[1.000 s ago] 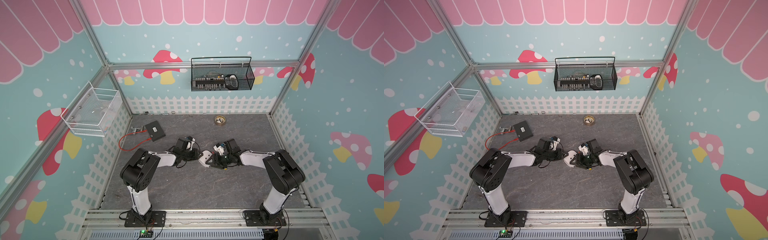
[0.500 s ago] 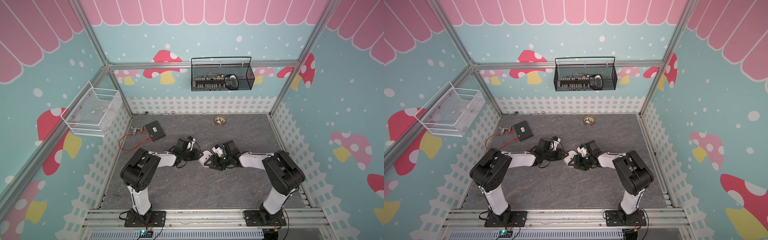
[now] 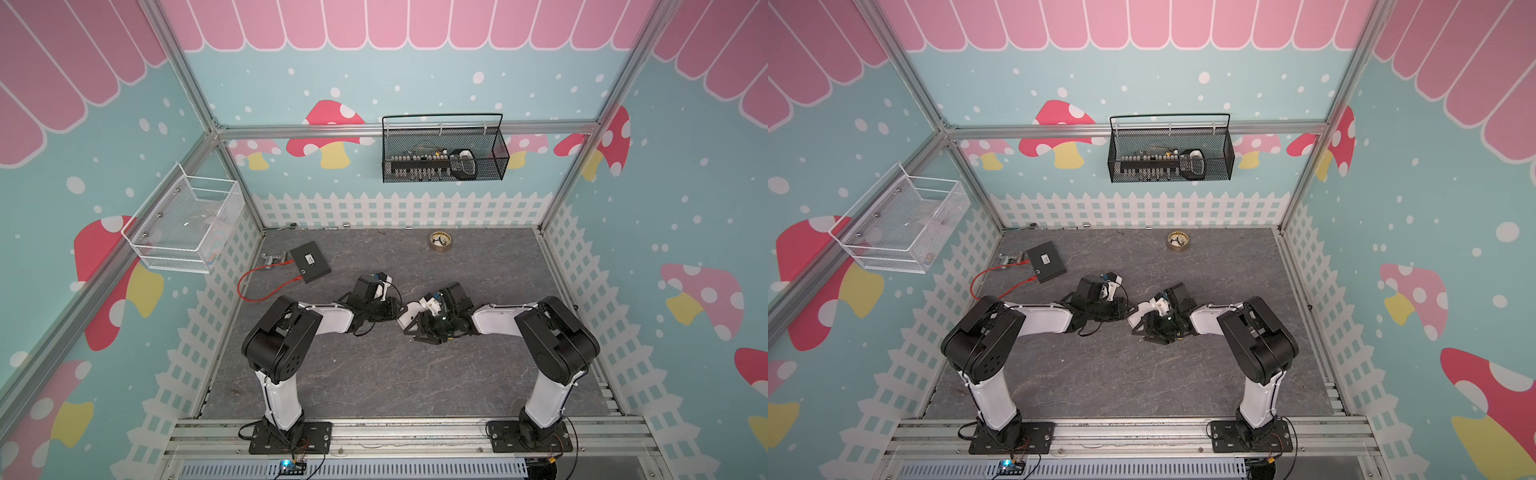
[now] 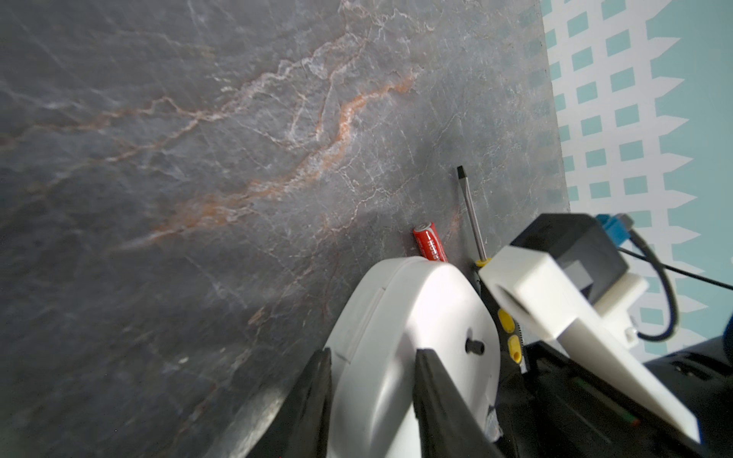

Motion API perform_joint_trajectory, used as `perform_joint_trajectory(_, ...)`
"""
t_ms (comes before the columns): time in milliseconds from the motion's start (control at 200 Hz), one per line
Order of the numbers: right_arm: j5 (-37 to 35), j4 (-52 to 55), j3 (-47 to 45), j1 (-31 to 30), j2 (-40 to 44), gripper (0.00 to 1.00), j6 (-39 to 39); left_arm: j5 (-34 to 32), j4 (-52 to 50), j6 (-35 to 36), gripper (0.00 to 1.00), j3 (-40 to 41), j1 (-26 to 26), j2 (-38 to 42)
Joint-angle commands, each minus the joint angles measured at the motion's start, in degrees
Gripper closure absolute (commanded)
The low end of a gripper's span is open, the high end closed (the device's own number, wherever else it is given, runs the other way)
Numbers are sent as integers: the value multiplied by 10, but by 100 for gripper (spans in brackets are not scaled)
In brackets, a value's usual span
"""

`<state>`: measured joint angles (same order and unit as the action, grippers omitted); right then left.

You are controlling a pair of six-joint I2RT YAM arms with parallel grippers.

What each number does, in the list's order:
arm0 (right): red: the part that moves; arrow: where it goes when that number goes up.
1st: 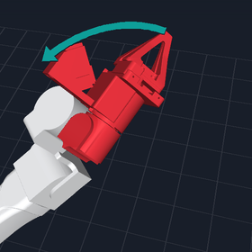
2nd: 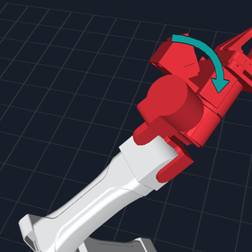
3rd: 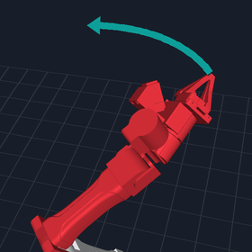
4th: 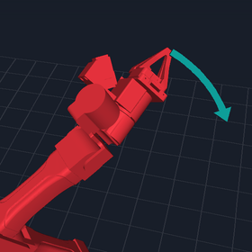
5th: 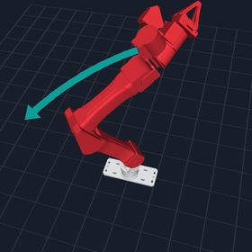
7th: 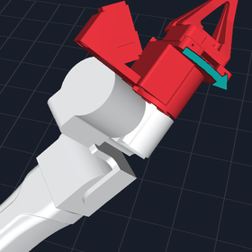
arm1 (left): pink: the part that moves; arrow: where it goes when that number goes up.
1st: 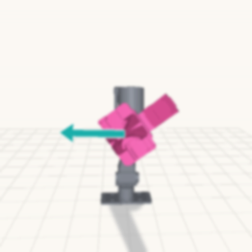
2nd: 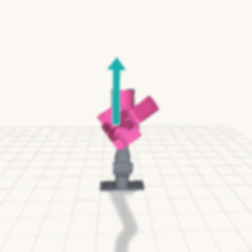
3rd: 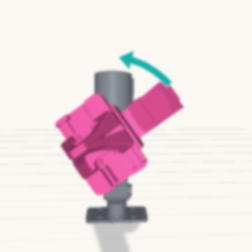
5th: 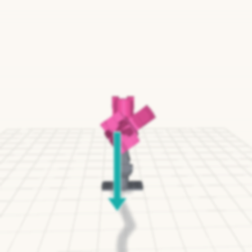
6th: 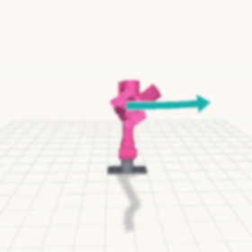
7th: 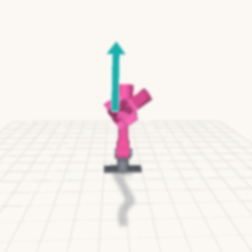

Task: Remove the battery from the alarm
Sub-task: Adjust the alarm at the center of the board.

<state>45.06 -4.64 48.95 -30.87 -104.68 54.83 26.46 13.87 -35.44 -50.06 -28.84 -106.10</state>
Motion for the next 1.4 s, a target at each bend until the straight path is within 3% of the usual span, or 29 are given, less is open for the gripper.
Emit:
perform_joint_trajectory(0, 4, -56, 45, -25, -30, 43, 9, -2, -74, 7, 63, 19, -16, -28)
perform_joint_trajectory(175, -10, -42, 45, -42, 5, 43, 11, -27, -77, 5, 54, 26, -11, -1)
perform_joint_trajectory(370, -94, 169, 77, -32, 139, 42, -74, -71, -99, 4, 43, 39, 2, 77)
perform_joint_trajectory(515, -146, 269, 100, 17, 178, 39, -122, -76, -115, 7, 43, 46, 5, 124)
perform_joint_trajectory(971, -78, 151, 49, 52, 76, 38, -119, -38, -97, 13, 45, -13, -2, 42)
perform_joint_trajectory(1206, -54, 111, 32, 56, 56, 38, -104, -34, -108, 21, 59, -10, 1, 11)
perform_joint_trajectory(1396, -47, 90, 13, 61, 37, 37, -90, -44, -116, 34, 63, -8, 11, -22)
